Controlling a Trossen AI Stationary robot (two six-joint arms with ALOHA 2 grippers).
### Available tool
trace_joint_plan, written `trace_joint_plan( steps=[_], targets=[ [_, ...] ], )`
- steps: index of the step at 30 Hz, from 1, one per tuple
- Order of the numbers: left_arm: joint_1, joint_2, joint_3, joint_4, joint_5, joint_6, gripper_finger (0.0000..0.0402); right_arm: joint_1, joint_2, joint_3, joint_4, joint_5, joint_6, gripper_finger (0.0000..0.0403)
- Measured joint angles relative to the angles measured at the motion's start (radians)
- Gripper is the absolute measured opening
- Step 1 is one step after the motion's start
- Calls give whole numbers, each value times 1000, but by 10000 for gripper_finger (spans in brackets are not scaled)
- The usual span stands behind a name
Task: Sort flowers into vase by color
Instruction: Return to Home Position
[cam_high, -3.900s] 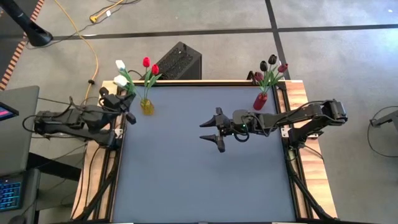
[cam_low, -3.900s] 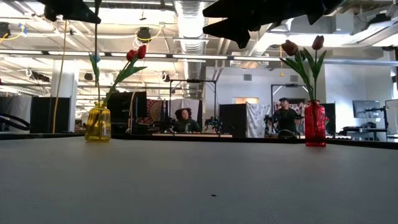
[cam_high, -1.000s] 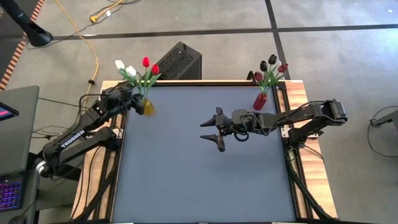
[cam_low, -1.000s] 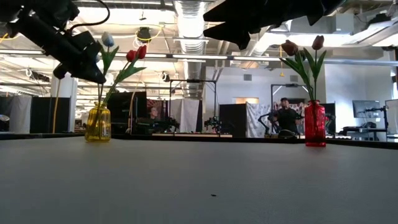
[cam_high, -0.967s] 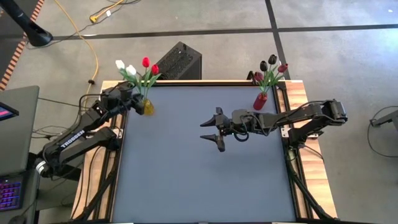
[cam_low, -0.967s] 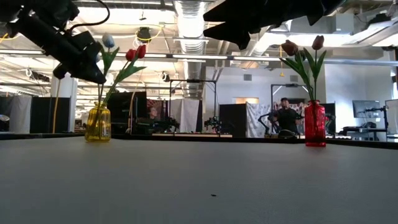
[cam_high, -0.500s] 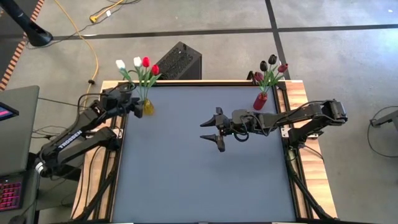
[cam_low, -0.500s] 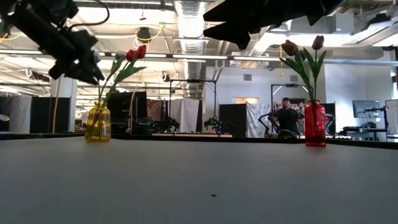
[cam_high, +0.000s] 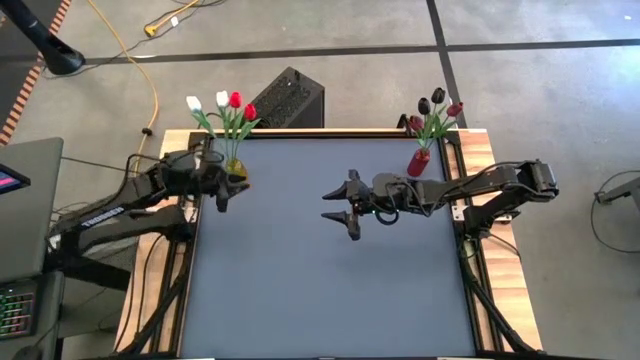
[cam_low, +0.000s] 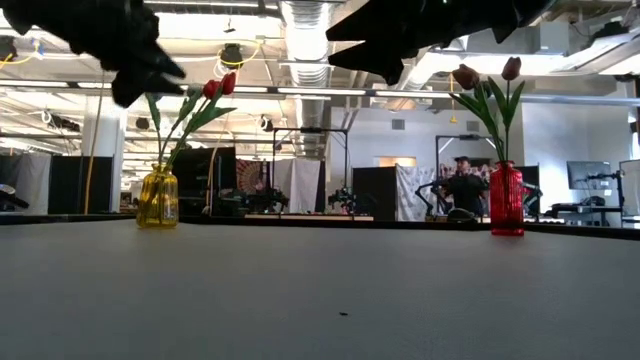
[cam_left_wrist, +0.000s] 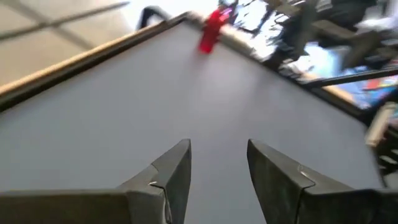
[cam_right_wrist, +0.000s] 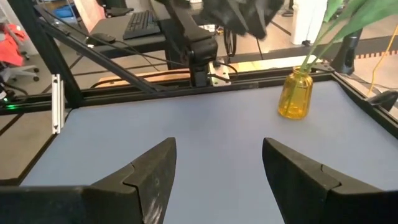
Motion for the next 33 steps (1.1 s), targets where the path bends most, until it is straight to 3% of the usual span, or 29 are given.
trace_joint_plan(
  steps=[8,19,26,33],
  targets=[
    [-238,30,0,180,-126,63,130,-9,-54,0,-87,2,7,265],
    [-385,49,-1,222,-125,239,128,-18,-256,-6,-310,88,-16,265],
    [-435,49,-4,229,-135,282,128,-27,-379,-188,-188,144,35,264],
    [-453,36,-135,418,-132,292,128,-66,-411,-403,100,76,77,244]
  ],
)
